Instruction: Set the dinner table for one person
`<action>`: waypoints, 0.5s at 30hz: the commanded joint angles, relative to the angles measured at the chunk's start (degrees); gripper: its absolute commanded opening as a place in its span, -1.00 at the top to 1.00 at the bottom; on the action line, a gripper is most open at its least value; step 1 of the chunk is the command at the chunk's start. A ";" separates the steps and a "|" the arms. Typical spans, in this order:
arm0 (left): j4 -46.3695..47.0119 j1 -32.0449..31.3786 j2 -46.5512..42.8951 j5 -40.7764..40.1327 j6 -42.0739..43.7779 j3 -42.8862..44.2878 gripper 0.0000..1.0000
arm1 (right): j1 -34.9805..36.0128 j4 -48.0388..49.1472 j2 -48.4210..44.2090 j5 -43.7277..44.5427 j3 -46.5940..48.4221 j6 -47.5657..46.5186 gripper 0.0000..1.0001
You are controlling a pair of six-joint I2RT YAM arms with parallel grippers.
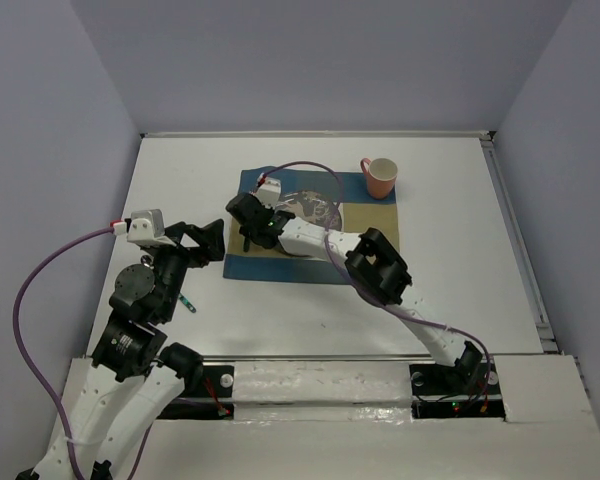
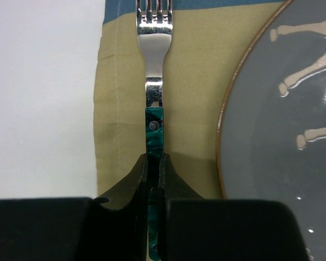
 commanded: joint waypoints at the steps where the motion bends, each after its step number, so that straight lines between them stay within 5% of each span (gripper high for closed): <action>1: 2.30 -0.20 -0.24 -0.84 -0.01 0.82 -0.98 | -0.42 -0.20 2.04 -1.39 5.18 -1.82 1.00; 11: 2.30 -0.20 0.02 -0.75 0.08 0.82 -0.98 | -0.95 -2.14 2.93 -2.63 5.53 -1.39 1.00; 15: 2.21 -0.11 -0.06 -0.93 0.08 0.82 -0.98 | -0.95 -2.23 3.01 -3.42 5.44 -1.47 0.62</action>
